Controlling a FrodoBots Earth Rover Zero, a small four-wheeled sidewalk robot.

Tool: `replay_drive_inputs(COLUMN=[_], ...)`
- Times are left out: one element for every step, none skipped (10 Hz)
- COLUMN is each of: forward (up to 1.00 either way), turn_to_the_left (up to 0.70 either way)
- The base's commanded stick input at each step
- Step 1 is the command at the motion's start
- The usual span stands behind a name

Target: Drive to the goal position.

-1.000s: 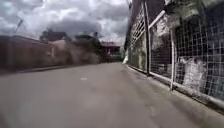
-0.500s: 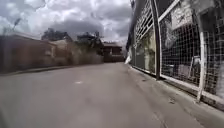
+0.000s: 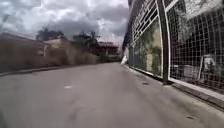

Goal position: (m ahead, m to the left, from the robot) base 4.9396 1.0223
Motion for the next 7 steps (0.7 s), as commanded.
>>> replay_drive_inputs(forward=[1.0, 1.0, 1.0, 1.0, 1.0, 1.0, 1.0], turn_to_the_left=[0.0, 0.0, 0.0, 0.0, 0.0, -0.04, -0.23])
